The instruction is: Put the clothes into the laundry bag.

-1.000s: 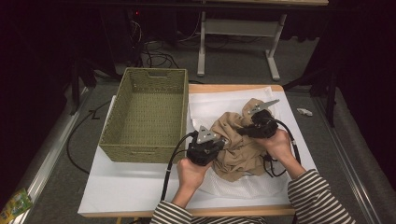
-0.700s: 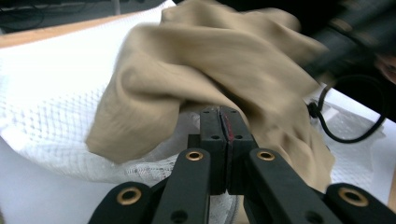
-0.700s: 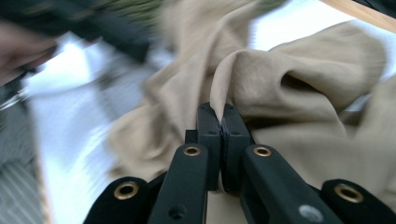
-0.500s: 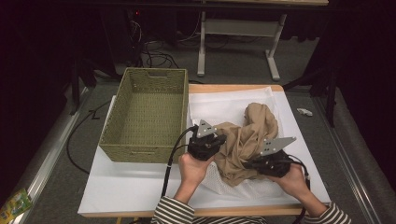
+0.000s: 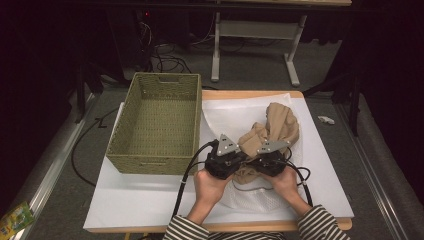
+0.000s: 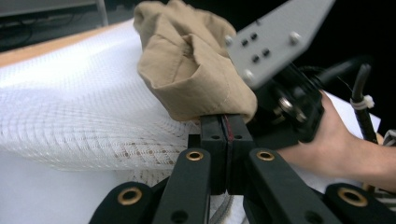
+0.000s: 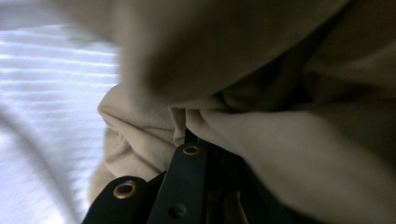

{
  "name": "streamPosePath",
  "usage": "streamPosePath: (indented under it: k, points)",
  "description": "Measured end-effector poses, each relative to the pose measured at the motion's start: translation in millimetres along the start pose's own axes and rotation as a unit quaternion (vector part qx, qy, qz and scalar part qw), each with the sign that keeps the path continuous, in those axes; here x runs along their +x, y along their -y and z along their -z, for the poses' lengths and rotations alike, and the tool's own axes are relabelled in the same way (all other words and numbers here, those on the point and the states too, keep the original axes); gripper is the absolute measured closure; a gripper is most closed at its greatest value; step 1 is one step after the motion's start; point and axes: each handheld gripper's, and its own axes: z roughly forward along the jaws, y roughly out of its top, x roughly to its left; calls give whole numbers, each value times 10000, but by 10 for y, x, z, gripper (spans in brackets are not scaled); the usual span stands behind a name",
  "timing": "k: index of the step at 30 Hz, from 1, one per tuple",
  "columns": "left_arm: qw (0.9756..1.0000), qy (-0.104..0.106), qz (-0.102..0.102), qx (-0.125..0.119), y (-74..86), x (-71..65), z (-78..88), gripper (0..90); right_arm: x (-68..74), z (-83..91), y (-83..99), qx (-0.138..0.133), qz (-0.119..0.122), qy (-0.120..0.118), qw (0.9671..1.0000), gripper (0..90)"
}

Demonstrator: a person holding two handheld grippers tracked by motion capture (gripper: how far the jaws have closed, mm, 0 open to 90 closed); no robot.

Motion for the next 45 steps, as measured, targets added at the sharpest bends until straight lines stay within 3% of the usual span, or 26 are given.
streamPosePath:
  k: [3,4,5,6,9,13,17,19,24,28,37,41,45]
  points:
    - [9998,83,178,-27,69,65,-33,895,-14,-8,-13,25,-63,-11,10000,870]
    - [9998,67,201,-37,85,77,-28,894,6,38,-10,-8,-60,-165,9998,773]
    - [9997,57,213,-52,97,84,-24,894,6,38,-10,-8,-60,-165,9998,773]
    - [9997,57,238,-58,111,92,-16,894,19,67,-9,-24,-33,-224,9997,716]
    - [9997,46,248,-59,121,105,3,894,136,274,-16,-6,158,-246,9996,589]
    - [9997,22,219,-39,127,107,5,893,190,589,-28,-119,311,-189,9993,505]
    - [9997,35,223,-48,139,100,-6,894,108,871,-86,-248,309,-28,9992,479]
    - [9997,40,231,-56,142,95,-14,893,-38,1010,-185,-468,83,82,9988,459]
    - [9998,41,215,-7,147,95,-20,893,-210,1043,-391,-572,-254,127,9980,420]
    - [9998,10,181,31,151,96,-18,893,-251,911,-578,-491,-205,193,9984,399]
    - [9997,-18,51,241,168,71,-61,892,-203,608,-826,-302,-320,-290,9986,356]
    - [9996,-54,40,259,178,71,-58,892,-118,643,-874,-379,-241,-424,9981,346]
    - [9996,-21,87,252,178,77,-76,892,-28,717,-921,-384,-110,-358,9986,343]
